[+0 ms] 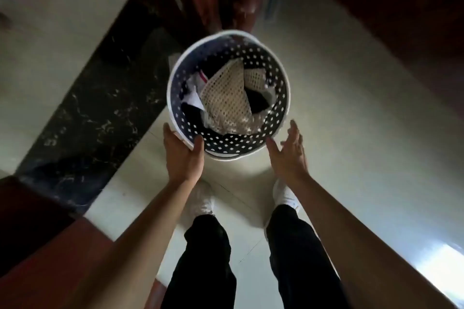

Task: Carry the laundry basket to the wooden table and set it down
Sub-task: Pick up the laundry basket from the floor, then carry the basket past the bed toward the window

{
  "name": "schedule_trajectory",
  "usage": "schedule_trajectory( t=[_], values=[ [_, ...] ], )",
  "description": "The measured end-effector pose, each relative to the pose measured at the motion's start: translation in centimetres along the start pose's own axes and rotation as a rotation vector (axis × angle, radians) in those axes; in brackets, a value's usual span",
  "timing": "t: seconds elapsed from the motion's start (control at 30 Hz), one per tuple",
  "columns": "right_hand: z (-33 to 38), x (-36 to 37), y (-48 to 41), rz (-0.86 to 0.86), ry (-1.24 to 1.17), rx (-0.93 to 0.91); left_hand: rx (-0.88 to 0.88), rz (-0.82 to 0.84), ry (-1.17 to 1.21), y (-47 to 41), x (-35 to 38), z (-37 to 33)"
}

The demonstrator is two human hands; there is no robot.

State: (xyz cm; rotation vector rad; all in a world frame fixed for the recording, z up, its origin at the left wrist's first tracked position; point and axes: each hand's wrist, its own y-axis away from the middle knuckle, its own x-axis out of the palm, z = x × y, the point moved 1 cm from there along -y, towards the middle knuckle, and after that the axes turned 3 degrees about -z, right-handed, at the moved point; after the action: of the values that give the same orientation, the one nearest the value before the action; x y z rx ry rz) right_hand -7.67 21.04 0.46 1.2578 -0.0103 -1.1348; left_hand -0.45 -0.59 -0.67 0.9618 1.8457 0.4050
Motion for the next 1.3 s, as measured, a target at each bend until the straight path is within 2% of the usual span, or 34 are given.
schedule_trajectory(
  t=[0.13, 0.3, 0.4, 0.6, 0.8, 1.03, 1.2, 1.3],
  values=[
    [-1.1, 2.6, -3.1, -0.024, -0.059, -0.016, -0.115, -0.001, 0.093, -1.8, 2.6, 1.8],
    [-0.9, 2.8, -2.7, -0.059, -0.142, 0.018, -0.146, 0.068, 0.276, -2.3, 2.7, 3.0],
    [0.7, 1.3, 0.2, -0.056, -0.149, 0.062, -0.196, 0.038, 0.342, -0.2, 0.6, 1.4],
    [4.0, -4.7, 10.8, 0.017, -0.108, 0.059, -0.262, 0.023, 0.387, 10.2, -7.4, -4.5],
    [8.3, -13.5, 23.0, 0.045, -0.131, 0.014, -0.177, 0.012, 0.393, 20.6, -16.8, -9.6],
    [13.8, -25.1, 38.0, -0.017, -0.266, -0.08, -0.067, -0.008, 0.444, 34.2, -28.0, -18.3],
    [16.0, -31.5, 45.8, -0.113, -0.44, -0.239, 0.089, -0.05, 0.381, 42.4, -34.7, -24.4],
    [17.2, -34.7, 49.8, -0.139, -0.553, -0.387, 0.256, -0.03, 0.359, 46.0, -37.8, -27.3]
  ],
)
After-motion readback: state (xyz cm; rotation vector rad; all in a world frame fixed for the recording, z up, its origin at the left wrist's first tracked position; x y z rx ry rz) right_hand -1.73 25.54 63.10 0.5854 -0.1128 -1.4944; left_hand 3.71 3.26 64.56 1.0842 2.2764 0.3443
